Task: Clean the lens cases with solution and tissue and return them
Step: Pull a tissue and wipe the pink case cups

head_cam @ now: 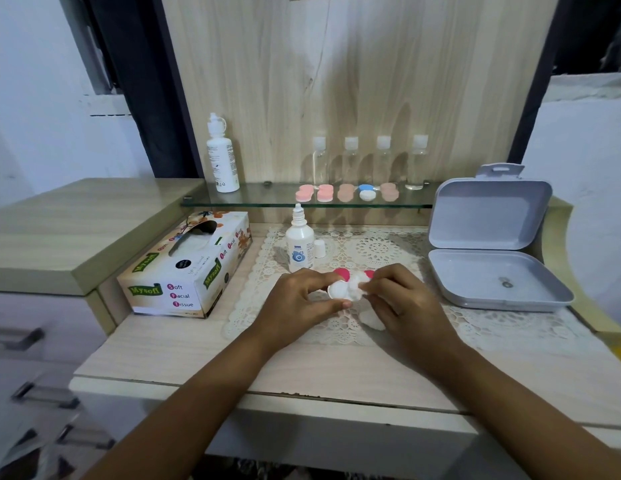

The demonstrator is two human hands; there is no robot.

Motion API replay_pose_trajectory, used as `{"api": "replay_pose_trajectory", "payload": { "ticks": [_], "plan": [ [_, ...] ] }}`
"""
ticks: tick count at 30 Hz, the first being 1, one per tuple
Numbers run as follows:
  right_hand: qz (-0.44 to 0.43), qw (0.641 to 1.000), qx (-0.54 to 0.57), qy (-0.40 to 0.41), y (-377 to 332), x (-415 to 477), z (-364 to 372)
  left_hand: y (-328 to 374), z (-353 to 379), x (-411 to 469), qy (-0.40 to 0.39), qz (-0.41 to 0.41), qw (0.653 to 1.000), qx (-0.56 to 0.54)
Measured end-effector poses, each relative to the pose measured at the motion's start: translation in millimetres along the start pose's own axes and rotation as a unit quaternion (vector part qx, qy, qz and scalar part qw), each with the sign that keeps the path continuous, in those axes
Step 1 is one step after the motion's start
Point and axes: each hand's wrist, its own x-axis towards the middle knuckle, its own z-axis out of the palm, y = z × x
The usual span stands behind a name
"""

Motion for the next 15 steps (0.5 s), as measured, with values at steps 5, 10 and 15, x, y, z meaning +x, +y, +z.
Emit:
{"api": "replay_pose_trajectory", "payload": {
  "ticks": [5,10,15],
  "plan": [
    [0.139,0.986,0.095,0.011,-5.5,5.5,-9.7,1.7,0.8,-0.7,-0.02,-0.029,0.999,-0.04],
    [0.245,0.941,0.228,-0.044,-11.8,9.1,-11.1,0.6,1.6,0.4,-0.02,-0.06,0.997,-0.055],
    [0.266,0.928,0.26,-0.035,-10.2,10.4,-11.5,-0.2,3.1,2.2,-0.036,-0.08,0.993,-0.083]
  ]
}}
